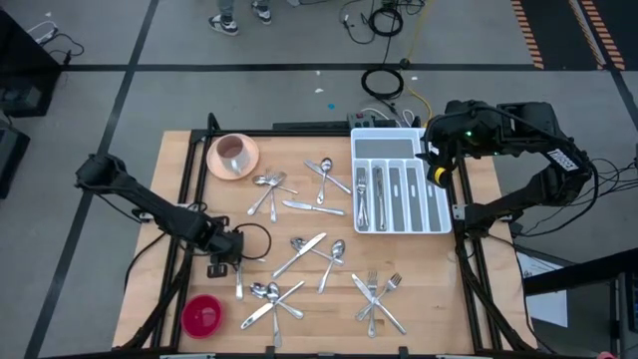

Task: Sort silverware
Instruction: Put the silver spoon into the white silverware tray

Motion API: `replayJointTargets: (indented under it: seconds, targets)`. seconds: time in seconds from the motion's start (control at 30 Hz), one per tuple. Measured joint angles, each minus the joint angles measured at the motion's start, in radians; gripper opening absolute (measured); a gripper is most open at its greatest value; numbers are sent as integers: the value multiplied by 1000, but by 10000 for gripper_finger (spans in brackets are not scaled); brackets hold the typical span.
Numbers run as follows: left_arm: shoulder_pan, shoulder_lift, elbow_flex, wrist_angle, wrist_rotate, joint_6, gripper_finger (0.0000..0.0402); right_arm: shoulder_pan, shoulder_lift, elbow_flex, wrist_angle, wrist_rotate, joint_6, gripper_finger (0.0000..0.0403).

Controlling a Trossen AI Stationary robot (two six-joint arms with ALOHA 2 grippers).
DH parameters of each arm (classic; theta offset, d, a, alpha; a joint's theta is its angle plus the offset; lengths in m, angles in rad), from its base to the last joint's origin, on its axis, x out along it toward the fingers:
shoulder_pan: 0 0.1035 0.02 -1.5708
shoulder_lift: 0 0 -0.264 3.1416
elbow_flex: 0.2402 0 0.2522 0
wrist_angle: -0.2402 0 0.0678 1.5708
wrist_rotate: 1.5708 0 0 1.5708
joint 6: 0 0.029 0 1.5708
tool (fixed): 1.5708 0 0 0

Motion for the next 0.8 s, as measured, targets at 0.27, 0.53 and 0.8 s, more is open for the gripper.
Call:
replayJointTargets:
  seconds: [0.27, 0.53, 0.8]
  targets:
    - [0, 21, 1, 54, 11, 17, 15, 0, 0, 0, 0, 0, 0, 187]
    - [0, 20, 22, 44, 26, -56, 13, 0, 0, 0, 0, 0, -4, 187]
    - [5, 20, 159, -56, 7, -106, 12, 0, 0, 0, 0, 0, -35, 187]
